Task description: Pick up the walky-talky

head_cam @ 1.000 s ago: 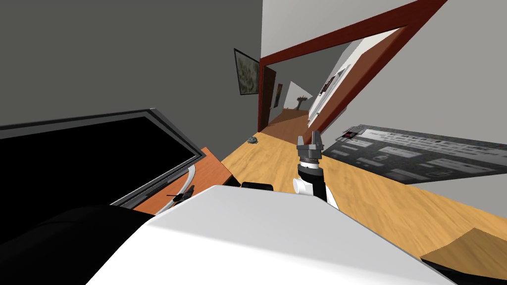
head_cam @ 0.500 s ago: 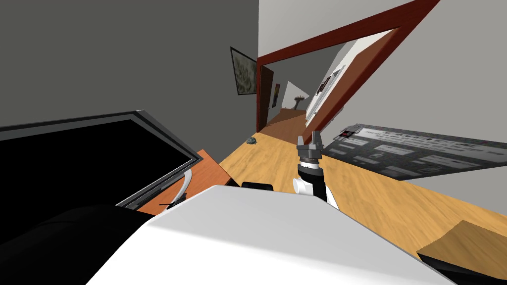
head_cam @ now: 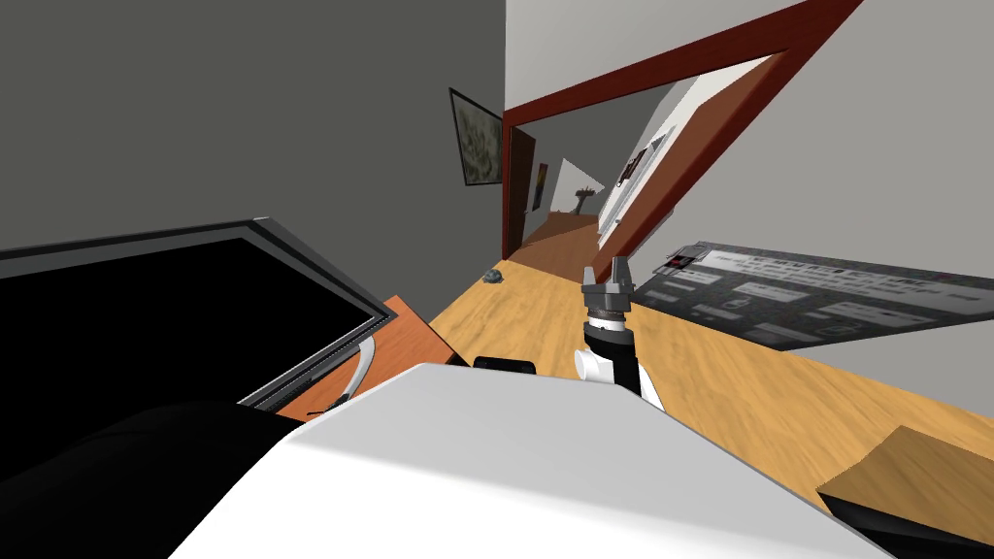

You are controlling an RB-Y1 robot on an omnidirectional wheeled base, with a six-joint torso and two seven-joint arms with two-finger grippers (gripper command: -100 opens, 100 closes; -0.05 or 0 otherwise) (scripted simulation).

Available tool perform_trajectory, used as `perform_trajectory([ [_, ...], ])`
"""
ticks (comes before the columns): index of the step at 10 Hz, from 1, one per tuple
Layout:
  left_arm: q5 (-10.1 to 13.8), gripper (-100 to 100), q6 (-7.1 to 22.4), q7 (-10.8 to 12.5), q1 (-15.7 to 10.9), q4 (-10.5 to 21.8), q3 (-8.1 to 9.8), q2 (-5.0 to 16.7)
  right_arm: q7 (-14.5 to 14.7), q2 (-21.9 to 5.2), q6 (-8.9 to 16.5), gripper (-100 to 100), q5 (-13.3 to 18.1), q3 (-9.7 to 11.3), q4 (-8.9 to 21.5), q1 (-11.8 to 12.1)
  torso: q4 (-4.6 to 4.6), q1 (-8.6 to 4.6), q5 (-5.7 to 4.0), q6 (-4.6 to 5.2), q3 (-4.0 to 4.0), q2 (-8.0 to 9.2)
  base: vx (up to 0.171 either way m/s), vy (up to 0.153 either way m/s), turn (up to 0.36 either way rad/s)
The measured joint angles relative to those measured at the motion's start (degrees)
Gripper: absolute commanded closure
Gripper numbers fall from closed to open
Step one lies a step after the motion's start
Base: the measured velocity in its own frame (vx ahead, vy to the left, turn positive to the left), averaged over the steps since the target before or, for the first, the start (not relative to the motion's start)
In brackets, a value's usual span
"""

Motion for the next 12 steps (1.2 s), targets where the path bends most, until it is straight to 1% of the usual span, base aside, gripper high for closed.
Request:
perform_trajectory([
  [1,0.02,0,-0.05,0.04,0.02,0.09,-0.01,0.06,0.0,0.0,0.0,0,0.0,0.0,0.0,0.0,0.01,-0.05,0.0,0.0,0.01,0.01,0.0,0.0,0.0],
  [2,0.02,-100,-0.05,0.04,0.02,0.08,-0.01,0.05,0.0,0.0,0.0,0,0.0,0.0,0.0,0.0,0.01,-0.08,-0.01,0.0,0.01,0.01,-0.065,0.002,-0.129],
  [3,-0.48,-100,0.6,-0.61,-1.18,0.59,1.32,-0.22,0.0,0.0,0.0,0,0.0,0.01,0.0,-0.01,0.04,-0.08,-0.02,0.05,0.1,0.18,-0.091,0.011,-0.085],
  [5,-1.08,-100,0.86,-1.6,-3.4,2.89,2.72,-0.19,0.0,0.0,0.0,0,0.0,0.0,0.0,-0.01,0.07,-0.03,0.0,0.02,0.17,0.29,-0.08,0.009,-0.081],
  [7,-1.76,-100,1.54,-2.68,-5.86,5.0,4.55,-0.13,0.0,0.0,0.0,0,0.0,0.0,0.0,-0.02,0.08,-0.04,-0.01,0.02,0.21,0.35,-0.096,0.013,-0.097],
  [9,-2.79,-100,2.68,-4.23,-8.21,6.37,7.09,-0.72,0.0,0.0,0.0,0,0.0,0.01,0.0,-0.01,0.09,-0.01,0.04,0.03,0.2,0.34,-0.095,-0.001,-0.106],
  [10,-3.12,-100,2.79,-4.81,-9.66,8.05,7.98,-0.58,0.0,0.0,0.0,0,0.0,0.01,0.0,-0.02,0.11,0.06,0.08,0.07,0.21,0.34,-0.111,0.001,-0.097],
  [12,-4.09,-100,3.6,-6.21,-12.55,10.3,10.3,-0.75,0.0,0.0,0.0,0,0.0,0.0,0.0,-0.02,0.14,0.17,0.15,0.12,0.23,0.35,-0.079,0.003,-0.054],
])
